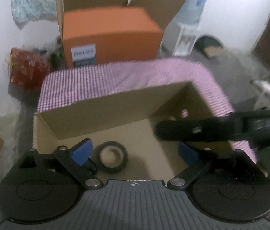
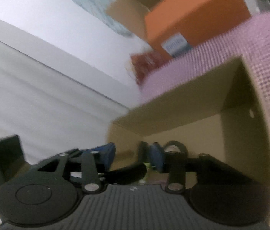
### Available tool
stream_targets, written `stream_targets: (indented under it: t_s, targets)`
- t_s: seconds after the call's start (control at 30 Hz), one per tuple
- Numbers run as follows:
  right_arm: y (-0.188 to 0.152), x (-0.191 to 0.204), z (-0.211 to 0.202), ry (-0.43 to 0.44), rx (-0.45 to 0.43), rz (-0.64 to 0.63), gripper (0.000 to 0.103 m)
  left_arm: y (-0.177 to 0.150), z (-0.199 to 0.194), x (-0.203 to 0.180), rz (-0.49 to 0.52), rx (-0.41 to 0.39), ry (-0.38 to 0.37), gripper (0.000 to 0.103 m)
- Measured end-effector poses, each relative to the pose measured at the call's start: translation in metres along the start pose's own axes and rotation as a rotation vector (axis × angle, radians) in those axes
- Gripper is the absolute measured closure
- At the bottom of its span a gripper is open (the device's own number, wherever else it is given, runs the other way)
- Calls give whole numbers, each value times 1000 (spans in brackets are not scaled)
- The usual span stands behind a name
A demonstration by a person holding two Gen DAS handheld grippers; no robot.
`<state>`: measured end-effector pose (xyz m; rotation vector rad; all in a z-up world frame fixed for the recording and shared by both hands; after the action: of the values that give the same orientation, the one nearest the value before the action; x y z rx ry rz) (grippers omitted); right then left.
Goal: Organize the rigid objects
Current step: 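Withdraw the right gripper from the box back over the table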
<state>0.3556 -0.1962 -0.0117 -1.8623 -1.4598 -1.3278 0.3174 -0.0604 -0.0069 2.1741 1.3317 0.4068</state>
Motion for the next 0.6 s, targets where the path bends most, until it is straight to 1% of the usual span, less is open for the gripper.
stream_targets:
  t_s: [0.07,0.13,0.2,0.23,0.27,0.3,0.33,0.37,0.43,0.5,0.57,0.6]
  targets:
    - [-6,10,-27,36,-52,-12,50,-2,-25,-10,-2,-56,-27,3]
    - [-16,19,-59,66,-106,-33,42,-9,-51,-19,-23,-114,-62,1]
    - [-30,25,-89,68,-159,-77,28,-20,-75,-27,-51,-172,-116,0]
    - [-39,28,-102,62,-185,-103,25,-26,-85,-31,-61,-197,-137,0]
    - [-49,29,-115,53,-208,-134,18,-33,-95,-35,-64,-221,-150,0]
    - [-58,31,-125,43,-229,-158,8,-39,-101,-39,-58,-239,-157,0]
    - [-69,31,-133,31,-246,-181,3,-47,-108,-43,-45,-262,-158,0]
    - [-80,31,-140,17,-263,-201,0,-54,-111,-47,-30,-281,-152,0]
    - [-101,29,-149,-23,-294,-248,0,-72,-112,-53,-12,-304,-116,0]
    - [-121,23,-153,-84,-317,-283,0,-92,-103,-58,-21,-302,-110,0]
    - [-141,16,-152,-170,-326,-329,0,-115,-85,-64,-58,-251,-151,0]
    - [-150,13,-149,-215,-325,-358,0,-128,-73,-69,-86,-208,-191,0]
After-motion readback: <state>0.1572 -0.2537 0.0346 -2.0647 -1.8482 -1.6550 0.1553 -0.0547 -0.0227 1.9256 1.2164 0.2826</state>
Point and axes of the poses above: each gripper's, at about its wrist camera, not at the fingertips, and z roughly the way its jaws point, x to its left, y to its top, the point moved 9 cm from there along z, roughly the way its jaws point, and after that the axes turned 9 degrees about z, right-handed, at the moved point
